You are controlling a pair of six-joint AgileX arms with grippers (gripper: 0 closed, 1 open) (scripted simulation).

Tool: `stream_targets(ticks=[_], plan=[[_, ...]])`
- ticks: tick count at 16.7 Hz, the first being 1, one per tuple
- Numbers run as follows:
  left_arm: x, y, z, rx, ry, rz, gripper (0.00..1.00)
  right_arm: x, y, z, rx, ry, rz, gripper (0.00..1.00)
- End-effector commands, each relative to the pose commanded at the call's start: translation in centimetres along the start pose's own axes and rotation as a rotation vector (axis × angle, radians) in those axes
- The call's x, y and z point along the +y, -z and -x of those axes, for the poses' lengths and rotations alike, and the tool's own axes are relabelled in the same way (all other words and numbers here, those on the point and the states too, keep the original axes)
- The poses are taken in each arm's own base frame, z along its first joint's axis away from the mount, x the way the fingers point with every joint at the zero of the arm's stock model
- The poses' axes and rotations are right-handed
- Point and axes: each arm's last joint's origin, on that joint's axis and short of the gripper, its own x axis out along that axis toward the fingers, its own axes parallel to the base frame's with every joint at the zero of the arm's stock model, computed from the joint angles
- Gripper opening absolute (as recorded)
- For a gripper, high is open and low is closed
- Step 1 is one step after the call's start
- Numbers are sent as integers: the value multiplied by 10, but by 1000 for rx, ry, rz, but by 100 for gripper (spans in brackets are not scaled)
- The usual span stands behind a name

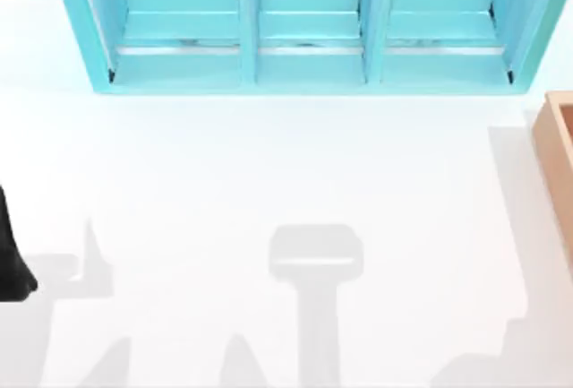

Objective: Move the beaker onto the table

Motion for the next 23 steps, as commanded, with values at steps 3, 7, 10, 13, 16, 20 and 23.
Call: stream_targets(ticks=[3, 7, 10, 13, 16, 20, 23], plan=[[0, 0, 0, 0, 0, 0, 100, 33, -4, 30, 24, -8, 3, 0], [0, 0, 0, 0, 0, 0, 100, 76, 4, 72, 19, -4, -2, 0], [0, 0, 0, 0, 0, 0, 100, 84, 8, 82, 8, -3, -2, 0], [0, 0, 0, 0, 0, 0, 100, 83, 8, 80, 13, -5, -7, 0], [0, 0, 0, 0, 0, 0, 100, 90, 0, 82, 25, -5, -6, 0], [0, 0, 0, 0, 0, 0, 100, 142, -37, 92, 54, 6, -1, 0], [0, 0, 0, 0, 0, 0, 100, 224, -58, 98, 63, 21, 5, 0]])
